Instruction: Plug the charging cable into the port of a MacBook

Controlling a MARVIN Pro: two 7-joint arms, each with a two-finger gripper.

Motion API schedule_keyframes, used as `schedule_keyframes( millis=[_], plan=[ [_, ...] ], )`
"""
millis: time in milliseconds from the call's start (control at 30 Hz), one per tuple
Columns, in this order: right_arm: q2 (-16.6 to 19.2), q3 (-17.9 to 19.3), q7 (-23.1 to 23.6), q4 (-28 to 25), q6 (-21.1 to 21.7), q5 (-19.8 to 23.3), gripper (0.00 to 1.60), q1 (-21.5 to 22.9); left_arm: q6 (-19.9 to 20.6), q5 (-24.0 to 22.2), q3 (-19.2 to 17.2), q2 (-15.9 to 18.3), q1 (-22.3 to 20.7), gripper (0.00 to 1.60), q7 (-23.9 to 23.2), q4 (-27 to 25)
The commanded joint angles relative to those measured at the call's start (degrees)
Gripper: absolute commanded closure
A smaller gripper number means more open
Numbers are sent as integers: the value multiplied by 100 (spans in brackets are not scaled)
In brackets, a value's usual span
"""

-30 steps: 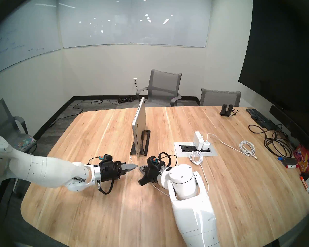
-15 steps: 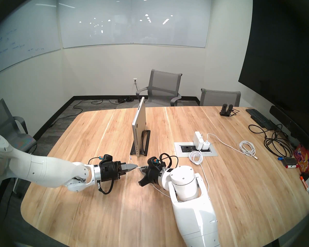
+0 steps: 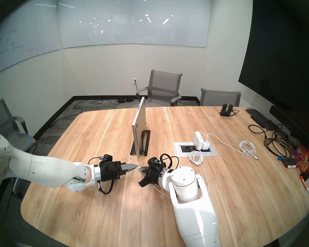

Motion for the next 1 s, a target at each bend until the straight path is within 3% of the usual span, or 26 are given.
schedule_keyframes(
  millis=[0,967],
  plan=[
    [22,21,-8,-186,-30,-1,160,-12,7,-26,557,144,498,160,543,423],
    [54,32,-14,-246,-63,48,160,-106,-165,-66,710,90,446,160,411,409]
  ],
)
